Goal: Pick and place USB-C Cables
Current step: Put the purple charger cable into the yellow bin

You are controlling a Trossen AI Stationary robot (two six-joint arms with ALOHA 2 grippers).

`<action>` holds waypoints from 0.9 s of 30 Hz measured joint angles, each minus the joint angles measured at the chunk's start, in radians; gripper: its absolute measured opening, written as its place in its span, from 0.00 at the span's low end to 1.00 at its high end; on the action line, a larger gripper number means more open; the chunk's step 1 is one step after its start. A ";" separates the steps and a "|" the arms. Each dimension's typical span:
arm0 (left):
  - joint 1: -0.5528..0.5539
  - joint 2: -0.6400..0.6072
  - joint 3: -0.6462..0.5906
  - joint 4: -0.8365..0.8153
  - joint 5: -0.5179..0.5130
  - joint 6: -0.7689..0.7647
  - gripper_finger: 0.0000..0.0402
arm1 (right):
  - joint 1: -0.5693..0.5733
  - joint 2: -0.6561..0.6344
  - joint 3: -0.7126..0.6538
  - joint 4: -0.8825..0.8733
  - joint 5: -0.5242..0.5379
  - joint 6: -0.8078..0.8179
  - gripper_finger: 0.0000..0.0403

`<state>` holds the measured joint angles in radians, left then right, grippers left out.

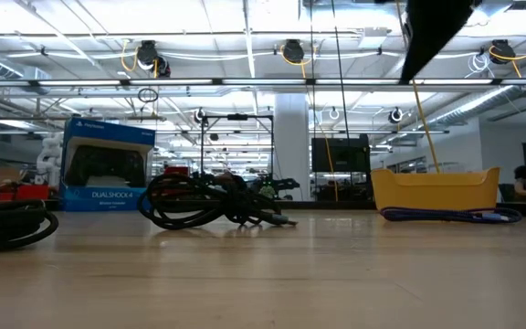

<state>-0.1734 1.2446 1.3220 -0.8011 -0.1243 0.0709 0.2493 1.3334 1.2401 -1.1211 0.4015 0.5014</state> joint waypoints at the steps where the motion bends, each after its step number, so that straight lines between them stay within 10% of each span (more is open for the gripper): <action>1: 0.000 0.000 -0.011 0.008 -0.006 0.004 0.02 | -0.010 0.000 -0.018 0.008 -0.020 -0.005 0.00; 11: 0.000 -0.001 -0.099 0.079 -0.017 0.005 0.02 | -0.142 0.000 -0.208 0.113 -0.266 -0.020 0.00; 27: 0.000 -0.002 -0.099 0.143 -0.018 0.058 0.02 | -0.192 0.057 -0.343 0.261 -0.326 -0.074 0.00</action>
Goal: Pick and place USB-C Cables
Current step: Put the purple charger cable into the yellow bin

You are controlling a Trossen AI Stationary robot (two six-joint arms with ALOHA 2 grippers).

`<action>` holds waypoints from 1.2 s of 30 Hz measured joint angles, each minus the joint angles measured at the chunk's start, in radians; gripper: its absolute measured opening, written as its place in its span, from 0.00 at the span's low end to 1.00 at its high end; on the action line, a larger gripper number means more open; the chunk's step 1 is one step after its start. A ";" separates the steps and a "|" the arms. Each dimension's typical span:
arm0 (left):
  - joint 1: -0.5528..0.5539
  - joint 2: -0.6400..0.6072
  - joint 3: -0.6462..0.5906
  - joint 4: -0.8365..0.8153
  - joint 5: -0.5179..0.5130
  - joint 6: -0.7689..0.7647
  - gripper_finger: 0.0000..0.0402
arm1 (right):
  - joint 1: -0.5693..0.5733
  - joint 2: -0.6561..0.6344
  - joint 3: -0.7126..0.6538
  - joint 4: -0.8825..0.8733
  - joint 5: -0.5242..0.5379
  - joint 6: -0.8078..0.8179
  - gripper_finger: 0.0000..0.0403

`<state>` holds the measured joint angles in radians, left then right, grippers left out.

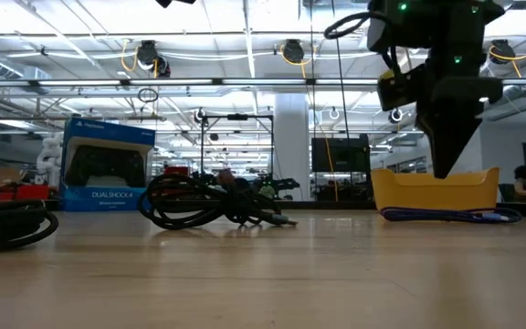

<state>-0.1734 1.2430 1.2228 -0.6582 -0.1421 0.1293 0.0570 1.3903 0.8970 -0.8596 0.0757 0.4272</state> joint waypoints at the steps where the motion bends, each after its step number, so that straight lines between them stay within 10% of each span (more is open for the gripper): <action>1: 0.000 0.000 0.000 0.013 0.000 0.007 0.02 | -0.002 0.015 0.000 0.014 0.000 -0.010 0.00; 14: 0.000 0.000 0.000 0.061 0.000 0.050 0.02 | -0.045 0.143 0.007 0.026 -0.025 -0.077 0.01; 36: 0.002 0.000 0.001 0.064 0.001 0.050 0.02 | -0.044 0.142 0.008 0.022 0.005 -0.099 0.38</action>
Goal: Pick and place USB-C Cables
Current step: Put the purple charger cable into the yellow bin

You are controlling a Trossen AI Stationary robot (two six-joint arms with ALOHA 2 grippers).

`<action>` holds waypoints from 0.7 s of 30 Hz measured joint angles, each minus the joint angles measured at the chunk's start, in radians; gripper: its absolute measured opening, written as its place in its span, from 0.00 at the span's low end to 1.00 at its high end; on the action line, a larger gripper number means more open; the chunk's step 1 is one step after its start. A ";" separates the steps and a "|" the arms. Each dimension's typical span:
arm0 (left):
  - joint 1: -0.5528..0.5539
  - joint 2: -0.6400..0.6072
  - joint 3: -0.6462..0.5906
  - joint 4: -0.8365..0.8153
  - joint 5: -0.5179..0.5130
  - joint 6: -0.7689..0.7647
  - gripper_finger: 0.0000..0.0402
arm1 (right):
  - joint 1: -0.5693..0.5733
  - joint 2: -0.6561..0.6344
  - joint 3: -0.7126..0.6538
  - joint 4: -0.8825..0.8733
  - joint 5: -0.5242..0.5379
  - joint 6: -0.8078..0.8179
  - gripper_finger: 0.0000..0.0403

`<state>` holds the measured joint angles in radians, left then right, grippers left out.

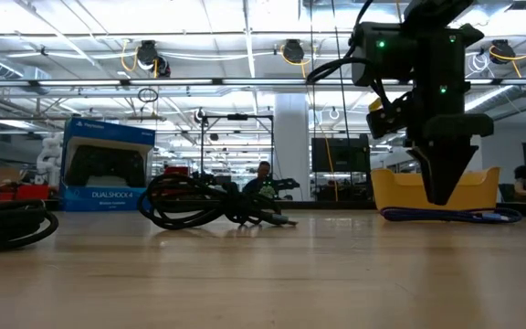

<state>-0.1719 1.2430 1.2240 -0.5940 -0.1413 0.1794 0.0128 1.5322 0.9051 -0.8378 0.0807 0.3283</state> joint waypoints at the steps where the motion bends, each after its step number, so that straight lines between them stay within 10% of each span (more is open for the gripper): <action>1: 0.000 0.000 0.000 0.000 0.000 0.000 0.02 | 0.000 0.000 0.000 0.001 0.000 0.000 0.39; 21: 0.000 0.000 0.000 0.015 0.000 0.001 0.02 | 0.000 -0.001 -0.100 0.117 -0.002 -0.090 0.42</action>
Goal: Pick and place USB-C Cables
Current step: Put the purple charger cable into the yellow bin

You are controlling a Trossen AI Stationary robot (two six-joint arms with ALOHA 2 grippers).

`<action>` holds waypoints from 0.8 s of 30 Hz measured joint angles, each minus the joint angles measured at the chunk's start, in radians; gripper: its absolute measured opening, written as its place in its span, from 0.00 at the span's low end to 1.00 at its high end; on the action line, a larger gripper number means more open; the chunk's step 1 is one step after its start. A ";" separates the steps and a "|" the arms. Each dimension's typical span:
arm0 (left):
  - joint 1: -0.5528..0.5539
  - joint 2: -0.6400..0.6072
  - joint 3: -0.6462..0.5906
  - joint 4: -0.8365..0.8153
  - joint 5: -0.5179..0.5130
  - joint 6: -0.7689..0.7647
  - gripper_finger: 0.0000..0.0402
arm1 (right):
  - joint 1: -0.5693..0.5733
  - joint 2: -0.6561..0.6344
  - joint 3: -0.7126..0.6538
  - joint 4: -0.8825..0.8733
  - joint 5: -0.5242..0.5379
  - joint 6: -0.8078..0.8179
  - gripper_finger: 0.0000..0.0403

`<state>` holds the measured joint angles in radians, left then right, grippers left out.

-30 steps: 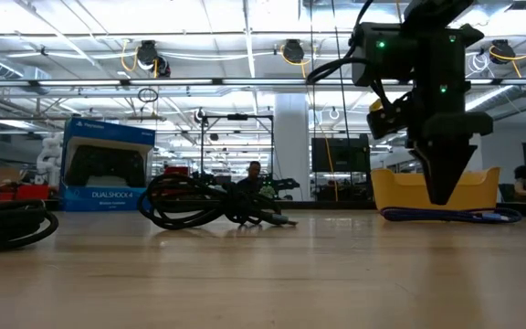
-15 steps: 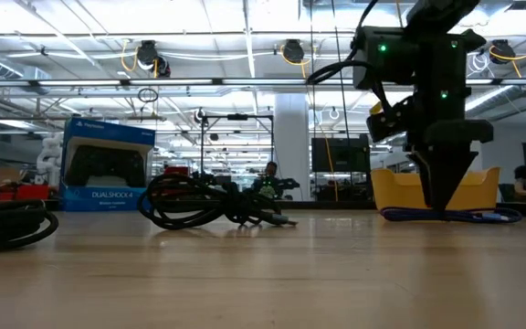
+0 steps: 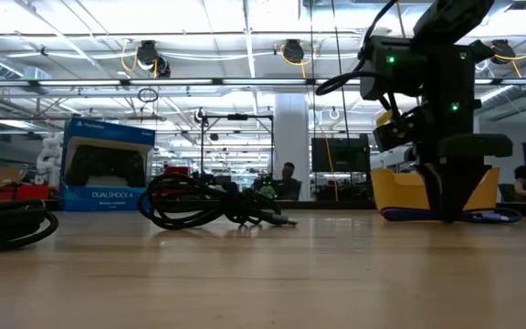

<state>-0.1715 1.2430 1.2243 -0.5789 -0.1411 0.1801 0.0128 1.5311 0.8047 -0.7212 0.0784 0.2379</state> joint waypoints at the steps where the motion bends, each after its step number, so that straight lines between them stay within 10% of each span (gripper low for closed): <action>1: 0.000 0.000 0.000 0.000 0.000 0.000 0.02 | 0.000 0.000 -0.001 -0.001 0.000 0.000 0.42; 24: 0.000 0.000 0.000 0.005 0.000 0.000 0.02 | 0.000 0.000 -0.002 0.007 -0.005 -0.042 0.02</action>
<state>-0.1715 1.2434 1.2243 -0.5737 -0.1413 0.1802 0.0128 1.5314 0.8028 -0.7143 0.0731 0.1963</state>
